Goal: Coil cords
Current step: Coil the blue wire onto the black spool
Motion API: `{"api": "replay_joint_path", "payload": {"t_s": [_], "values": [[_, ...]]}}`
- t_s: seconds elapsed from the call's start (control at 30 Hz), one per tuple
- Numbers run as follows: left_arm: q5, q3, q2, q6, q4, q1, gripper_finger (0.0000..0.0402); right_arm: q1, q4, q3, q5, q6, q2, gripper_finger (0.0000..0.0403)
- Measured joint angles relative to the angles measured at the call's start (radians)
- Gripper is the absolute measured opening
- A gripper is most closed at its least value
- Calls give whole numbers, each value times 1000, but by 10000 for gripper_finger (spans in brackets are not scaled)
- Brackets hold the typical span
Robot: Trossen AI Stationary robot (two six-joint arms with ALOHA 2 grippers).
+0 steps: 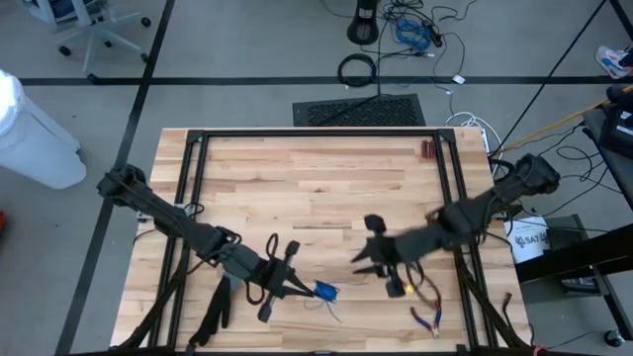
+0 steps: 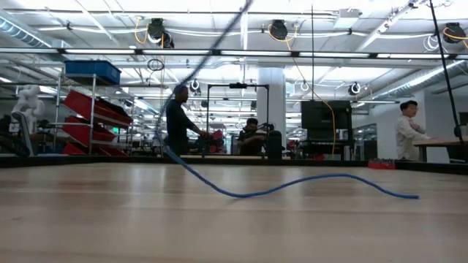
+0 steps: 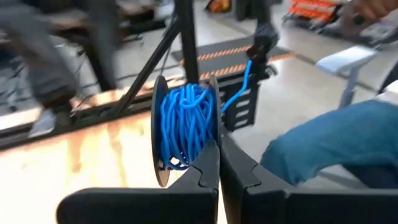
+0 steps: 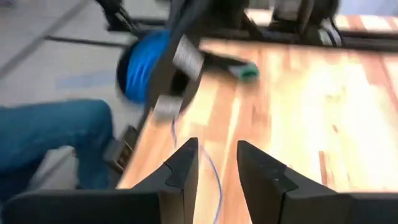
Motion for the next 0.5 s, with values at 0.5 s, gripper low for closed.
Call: {"api": "replay_joint_path", "payload": {"t_s": [0.5], "values": [[-125,1,-84,28,-72,-26,0,118,1194,-443,192,-11,317,110]]}}
